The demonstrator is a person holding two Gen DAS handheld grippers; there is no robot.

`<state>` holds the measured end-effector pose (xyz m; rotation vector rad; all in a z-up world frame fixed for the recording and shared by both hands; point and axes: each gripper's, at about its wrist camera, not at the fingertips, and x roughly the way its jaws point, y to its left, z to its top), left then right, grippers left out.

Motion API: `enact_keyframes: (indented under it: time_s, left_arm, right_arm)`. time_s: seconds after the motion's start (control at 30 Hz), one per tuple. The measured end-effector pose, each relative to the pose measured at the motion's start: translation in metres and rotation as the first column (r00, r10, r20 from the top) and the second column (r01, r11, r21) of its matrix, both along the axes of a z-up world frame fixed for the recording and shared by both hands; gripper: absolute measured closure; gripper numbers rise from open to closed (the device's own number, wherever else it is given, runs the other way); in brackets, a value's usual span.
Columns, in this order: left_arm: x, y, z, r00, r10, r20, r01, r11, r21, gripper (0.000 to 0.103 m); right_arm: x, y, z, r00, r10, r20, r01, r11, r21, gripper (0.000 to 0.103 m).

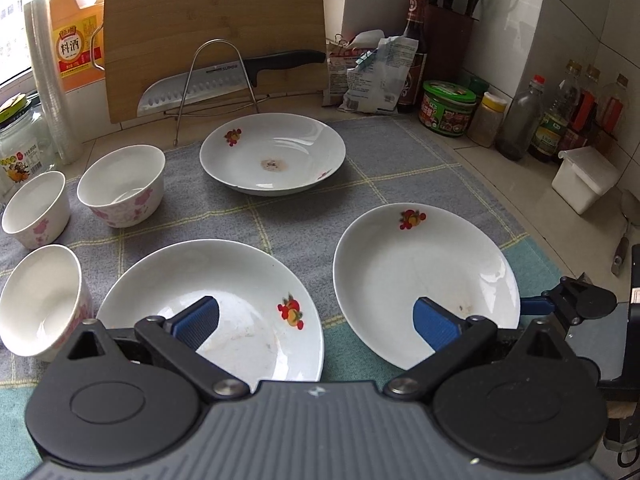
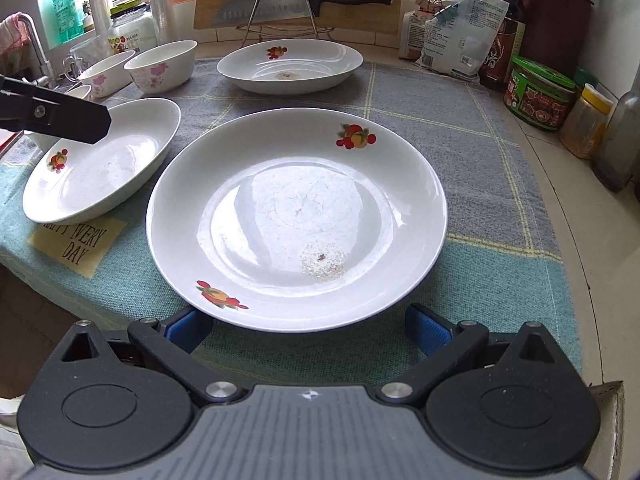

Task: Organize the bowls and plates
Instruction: 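Move the left gripper to the rim of a white fruit-decal plate and grasp it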

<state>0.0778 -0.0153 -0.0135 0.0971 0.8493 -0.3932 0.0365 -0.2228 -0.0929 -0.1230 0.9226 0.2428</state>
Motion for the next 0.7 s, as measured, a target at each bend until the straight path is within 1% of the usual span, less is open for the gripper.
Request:
enact_keyframes:
  time_s: [0.07,0.23,0.37,0.57,0.7]
  left_arm:
    - [0.006,-0.002,-0.001,1.000,-0.022,-0.009,0.022,1.000,-0.001,0.001]
    - [0.024,-0.011,-0.006,0.995,-0.098,-0.027,0.098,0.995,0.002,0.001]
    - [0.035,-0.026,-0.008,0.985,-0.171,-0.027,0.172,0.984,0.040,0.001]
    - [0.056,-0.051,-0.015,0.958,-0.281,-0.058,0.286,0.953,0.101,0.001]
    - [0.071,-0.061,-0.023,0.934,-0.345,-0.091,0.354,0.928,0.114,0.001]
  right_arm:
    - [0.003,0.002,-0.001,1.000,0.010,-0.002,-0.010,1.000,-0.020,0.000]
    - [0.009,0.003,0.000,0.999,0.033,-0.023,-0.033,0.999,-0.026,0.000]
    - [0.011,0.003,0.001,0.998,0.040,-0.040,-0.041,0.999,-0.030,0.000]
    - [0.012,0.004,0.001,0.998,0.039,-0.056,-0.041,0.999,-0.034,0.000]
    - [0.014,0.004,0.001,0.998,0.033,-0.058,-0.035,0.999,-0.035,0.000]
